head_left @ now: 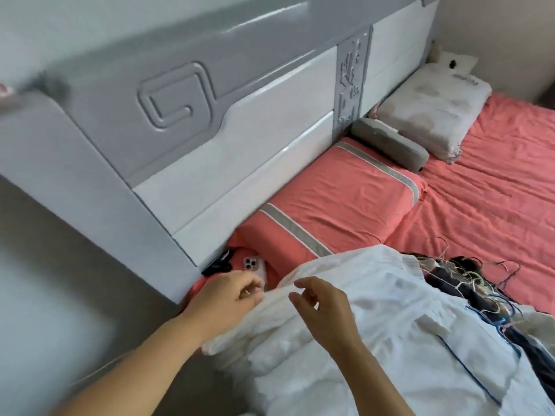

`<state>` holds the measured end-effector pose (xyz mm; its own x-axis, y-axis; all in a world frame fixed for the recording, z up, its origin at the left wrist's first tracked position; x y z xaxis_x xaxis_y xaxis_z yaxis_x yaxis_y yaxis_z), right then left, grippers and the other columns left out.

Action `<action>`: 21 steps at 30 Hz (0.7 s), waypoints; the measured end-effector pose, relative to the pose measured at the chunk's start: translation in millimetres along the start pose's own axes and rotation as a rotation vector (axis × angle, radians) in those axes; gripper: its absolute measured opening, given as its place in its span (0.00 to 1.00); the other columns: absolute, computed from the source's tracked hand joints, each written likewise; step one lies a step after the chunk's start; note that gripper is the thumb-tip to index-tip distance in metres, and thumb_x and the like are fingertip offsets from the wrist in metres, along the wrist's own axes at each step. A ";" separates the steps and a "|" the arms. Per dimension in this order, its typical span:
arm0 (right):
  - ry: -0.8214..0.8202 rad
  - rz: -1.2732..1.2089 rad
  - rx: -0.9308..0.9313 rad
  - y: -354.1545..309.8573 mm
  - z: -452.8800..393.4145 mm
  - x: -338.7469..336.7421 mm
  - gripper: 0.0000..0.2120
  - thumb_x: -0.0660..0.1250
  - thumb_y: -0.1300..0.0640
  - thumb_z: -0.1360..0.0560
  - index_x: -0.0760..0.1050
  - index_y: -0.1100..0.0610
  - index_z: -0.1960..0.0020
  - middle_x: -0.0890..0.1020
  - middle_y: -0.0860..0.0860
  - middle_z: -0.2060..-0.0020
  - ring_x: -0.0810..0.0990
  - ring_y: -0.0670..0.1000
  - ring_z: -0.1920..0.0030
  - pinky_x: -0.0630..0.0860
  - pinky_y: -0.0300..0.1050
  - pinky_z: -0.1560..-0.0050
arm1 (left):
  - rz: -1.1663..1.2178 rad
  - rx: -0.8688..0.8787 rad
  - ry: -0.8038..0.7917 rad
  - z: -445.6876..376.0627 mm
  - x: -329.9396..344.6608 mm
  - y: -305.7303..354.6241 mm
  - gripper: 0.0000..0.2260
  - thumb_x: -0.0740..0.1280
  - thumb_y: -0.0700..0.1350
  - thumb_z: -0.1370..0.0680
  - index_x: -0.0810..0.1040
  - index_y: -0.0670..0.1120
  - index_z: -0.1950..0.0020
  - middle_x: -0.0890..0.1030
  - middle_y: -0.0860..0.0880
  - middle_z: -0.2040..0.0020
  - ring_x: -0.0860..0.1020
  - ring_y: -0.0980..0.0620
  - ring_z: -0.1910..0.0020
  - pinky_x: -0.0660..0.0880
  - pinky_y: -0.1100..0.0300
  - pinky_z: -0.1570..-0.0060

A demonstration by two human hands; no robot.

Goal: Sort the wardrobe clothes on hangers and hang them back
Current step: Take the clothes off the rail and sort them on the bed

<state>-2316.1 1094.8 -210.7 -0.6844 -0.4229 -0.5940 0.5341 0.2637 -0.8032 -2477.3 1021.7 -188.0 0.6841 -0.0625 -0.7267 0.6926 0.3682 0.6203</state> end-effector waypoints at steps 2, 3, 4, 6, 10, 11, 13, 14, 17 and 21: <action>-0.056 0.015 -0.074 -34.2 6.0 30.5 0.09 0.71 0.54 0.27 0.80 0.52 0.48 0.78 0.45 0.67 0.76 0.45 0.63 0.70 0.31 0.60 | 0.010 -0.031 0.041 30.6 -20.3 -26.7 0.06 0.67 0.50 0.24 0.79 0.54 0.47 0.79 0.59 0.52 0.77 0.62 0.54 0.75 0.65 0.51; -0.088 0.020 -0.115 -54.3 11.2 49.2 0.09 0.71 0.54 0.28 0.80 0.53 0.49 0.78 0.45 0.67 0.76 0.45 0.63 0.69 0.30 0.61 | 0.016 -0.044 0.068 50.2 -32.3 -42.4 0.06 0.67 0.50 0.23 0.79 0.54 0.47 0.78 0.60 0.53 0.77 0.63 0.54 0.74 0.66 0.52; -0.122 0.027 -0.153 -73.2 17.6 67.1 0.08 0.72 0.54 0.28 0.81 0.53 0.49 0.78 0.45 0.67 0.76 0.45 0.64 0.69 0.30 0.62 | 0.027 -0.050 0.091 68.9 -42.2 -56.1 0.06 0.67 0.50 0.23 0.79 0.55 0.47 0.78 0.61 0.54 0.76 0.64 0.56 0.73 0.69 0.56; -0.201 0.022 -0.220 -112.1 34.1 105.4 0.09 0.71 0.52 0.30 0.81 0.53 0.51 0.77 0.43 0.69 0.76 0.46 0.63 0.69 0.30 0.63 | 0.044 -0.073 0.145 110.2 -63.1 -85.2 0.05 0.67 0.51 0.24 0.78 0.55 0.49 0.77 0.62 0.58 0.75 0.66 0.60 0.70 0.71 0.61; -0.371 -0.020 -0.344 -189.5 74.9 175.7 0.14 0.66 0.43 0.32 0.81 0.51 0.53 0.77 0.40 0.69 0.76 0.45 0.62 0.68 0.30 0.64 | 0.084 -0.157 0.271 195.5 -101.3 -144.4 0.05 0.67 0.52 0.24 0.79 0.54 0.49 0.77 0.58 0.62 0.74 0.62 0.62 0.70 0.69 0.64; -0.435 -0.027 -0.376 -208.6 86.6 194.8 0.14 0.66 0.44 0.32 0.81 0.50 0.52 0.78 0.40 0.67 0.77 0.44 0.62 0.68 0.30 0.63 | 0.088 -0.172 0.301 216.8 -110.2 -158.1 0.05 0.67 0.52 0.24 0.79 0.54 0.49 0.77 0.58 0.61 0.74 0.61 0.62 0.70 0.69 0.64; -0.550 -0.049 -0.426 -245.0 110.9 230.5 0.11 0.68 0.47 0.31 0.81 0.50 0.51 0.81 0.41 0.64 0.78 0.43 0.60 0.71 0.30 0.61 | 0.106 -0.212 0.364 260.4 -126.2 -185.9 0.05 0.67 0.51 0.23 0.79 0.55 0.49 0.77 0.57 0.62 0.74 0.60 0.63 0.69 0.69 0.65; -0.595 -0.066 -0.452 -263.7 124.0 246.2 0.13 0.67 0.45 0.31 0.81 0.50 0.51 0.82 0.43 0.63 0.79 0.43 0.61 0.72 0.31 0.61 | 0.120 -0.243 0.402 283.5 -133.8 -200.8 0.04 0.67 0.51 0.24 0.79 0.55 0.50 0.78 0.56 0.62 0.75 0.59 0.63 0.70 0.68 0.64; -0.698 -0.110 -0.555 -317.2 162.4 288.0 0.17 0.64 0.40 0.33 0.81 0.49 0.53 0.81 0.42 0.63 0.79 0.43 0.64 0.73 0.34 0.61 | 0.136 -0.354 0.554 357.0 -157.6 -244.7 0.02 0.68 0.52 0.25 0.78 0.59 0.53 0.78 0.62 0.60 0.77 0.59 0.61 0.74 0.64 0.62; -0.814 -0.144 -0.704 -387.6 212.5 337.8 0.10 0.64 0.40 0.33 0.78 0.41 0.55 0.80 0.42 0.64 0.78 0.45 0.67 0.75 0.38 0.62 | 0.128 -0.519 0.828 468.0 -186.7 -286.9 0.18 0.60 0.65 0.31 0.79 0.56 0.51 0.80 0.59 0.60 0.78 0.60 0.60 0.76 0.60 0.58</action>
<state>-2648.8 665.5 -90.3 -0.0445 -0.8694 -0.4920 -0.1071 0.4939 -0.8629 -2696.6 493.6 -92.2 0.2335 0.6026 -0.7631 0.3021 0.7010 0.6460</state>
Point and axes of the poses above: each hand's wrist, its own z-axis away from the middle knuckle, its own x-axis out of the palm, y = z × x, the point moved 8 cm from there along -z, towards the middle knuckle
